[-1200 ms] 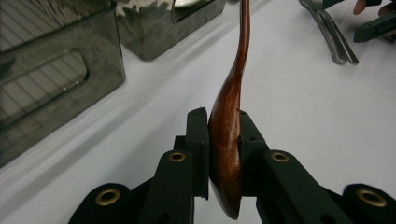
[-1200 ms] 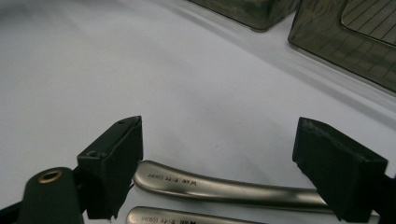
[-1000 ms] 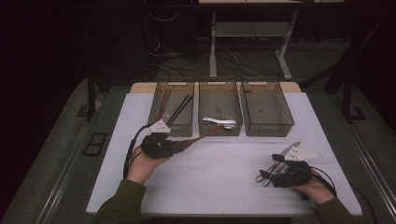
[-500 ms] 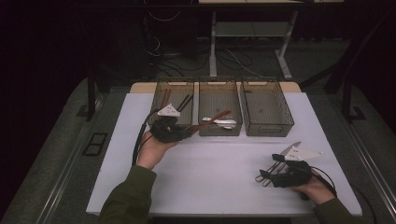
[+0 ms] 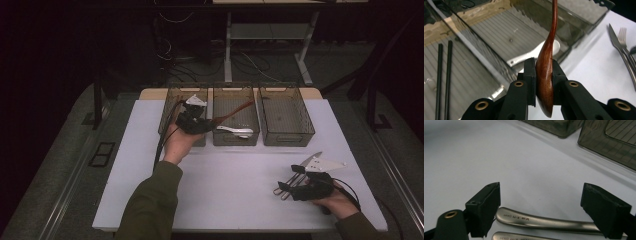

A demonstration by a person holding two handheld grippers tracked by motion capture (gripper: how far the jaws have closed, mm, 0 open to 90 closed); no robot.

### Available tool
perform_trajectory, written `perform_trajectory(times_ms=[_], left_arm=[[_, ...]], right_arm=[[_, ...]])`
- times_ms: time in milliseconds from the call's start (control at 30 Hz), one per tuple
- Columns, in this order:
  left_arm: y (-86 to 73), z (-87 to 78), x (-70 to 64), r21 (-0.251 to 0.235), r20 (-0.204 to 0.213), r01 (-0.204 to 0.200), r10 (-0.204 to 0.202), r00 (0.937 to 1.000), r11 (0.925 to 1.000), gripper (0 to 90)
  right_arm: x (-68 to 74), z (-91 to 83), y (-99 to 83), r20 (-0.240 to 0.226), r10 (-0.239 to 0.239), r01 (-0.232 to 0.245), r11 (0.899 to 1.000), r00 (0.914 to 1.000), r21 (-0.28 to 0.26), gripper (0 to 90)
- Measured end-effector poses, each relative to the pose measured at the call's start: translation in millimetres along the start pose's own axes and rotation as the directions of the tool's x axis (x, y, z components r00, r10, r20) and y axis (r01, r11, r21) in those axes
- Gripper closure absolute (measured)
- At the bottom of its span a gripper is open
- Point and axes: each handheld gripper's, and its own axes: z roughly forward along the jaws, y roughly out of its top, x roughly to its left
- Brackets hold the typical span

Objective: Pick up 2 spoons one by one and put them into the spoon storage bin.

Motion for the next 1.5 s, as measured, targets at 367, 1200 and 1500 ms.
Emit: perform_trajectory(times_ms=[367,1200,1500], left_arm=[[14.3,39.5,0.6,0.045,-0.057,0.008,-0.006,0.9984,0.9990,78.7],[2.4,33.2,-2.2,-0.047,-0.052,0.048,-0.051,0.9974,0.9977,43.3],[-16.2,6.2,-16.7,-0.081,0.002,0.001,-0.001,1.0000,0.9967,36.1]], right_arm=[[-0.2,-0.4,0.0,-0.005,0.001,-0.001,1.000,1.0000,-0.002,16.0],[-2.5,-1.0,0.6,-0.010,0.009,-0.009,1.000,0.9999,-0.009,16.0],[-3.4,-2.7,2.3,-0.016,0.023,-0.023,1.000,0.9996,-0.020,16.0]])
